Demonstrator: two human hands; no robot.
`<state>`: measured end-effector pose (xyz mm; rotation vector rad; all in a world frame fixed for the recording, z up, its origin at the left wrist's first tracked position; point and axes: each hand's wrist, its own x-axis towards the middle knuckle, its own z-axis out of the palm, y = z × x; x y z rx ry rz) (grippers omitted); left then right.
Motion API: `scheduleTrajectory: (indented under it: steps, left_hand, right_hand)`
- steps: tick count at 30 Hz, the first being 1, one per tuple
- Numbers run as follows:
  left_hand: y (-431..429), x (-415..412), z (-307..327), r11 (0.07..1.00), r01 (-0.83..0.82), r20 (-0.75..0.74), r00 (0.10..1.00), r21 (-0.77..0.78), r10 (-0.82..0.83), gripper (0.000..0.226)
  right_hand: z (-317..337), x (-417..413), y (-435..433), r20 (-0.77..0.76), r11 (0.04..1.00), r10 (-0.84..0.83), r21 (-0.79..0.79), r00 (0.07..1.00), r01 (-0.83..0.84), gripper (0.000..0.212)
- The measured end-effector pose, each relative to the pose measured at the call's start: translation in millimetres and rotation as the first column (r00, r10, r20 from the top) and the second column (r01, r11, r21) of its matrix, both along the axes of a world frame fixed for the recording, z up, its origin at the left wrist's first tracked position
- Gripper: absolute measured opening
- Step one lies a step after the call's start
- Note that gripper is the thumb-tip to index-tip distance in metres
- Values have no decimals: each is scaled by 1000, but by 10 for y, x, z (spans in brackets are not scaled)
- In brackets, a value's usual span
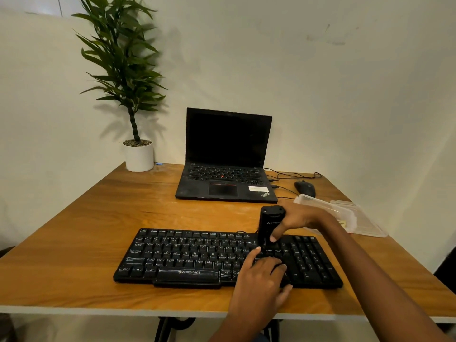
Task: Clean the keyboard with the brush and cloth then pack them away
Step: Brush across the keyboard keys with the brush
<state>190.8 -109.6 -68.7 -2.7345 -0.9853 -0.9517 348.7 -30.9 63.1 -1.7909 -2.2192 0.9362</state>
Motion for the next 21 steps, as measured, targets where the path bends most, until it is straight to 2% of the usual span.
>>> scheduleTrajectory:
  steps: [3, 6, 9, 12, 15, 17, 21]
  left_hand:
    - [-7, 5, -12, 1000, 5, 5, 1000, -3, -5, 35]
    - [-8, 9, 0, 1000, 7, 22, 1000, 2, -7, 34]
    - [-18, 0, 7, 1000, 5, 26, 1000, 8, -5, 33]
    - [-13, -7, 24, 1000, 4, 34, 999, -2, -4, 34]
    - [-17, -3, 16, 1000, 6, 40, 999, -11, -6, 35]
    - [-9, -3, 15, 1000, 7, 46, 999, -19, -6, 35]
    - [-11, -2, 2, 1000, 9, 33, 999, -25, -8, 36]
  right_hand:
    - [-7, 80, 6, -17, 999, -50, 11, 999, 50, 33]
    - [-24, 87, -7, -23, 1000, 8, -28, 1000, -8, 40]
    - [-47, 93, 40, -53, 1000, -29, 4, 998, 30, 39]
    - [-20, 60, 52, -35, 998, 12, -56, 999, -14, 39]
    - [-8, 73, 71, -48, 999, -26, -32, 999, 25, 36]
    - [9, 59, 67, -39, 996, 12, -90, 999, -16, 38]
    - [-6, 68, 55, -69, 997, -51, -60, 996, 47, 39]
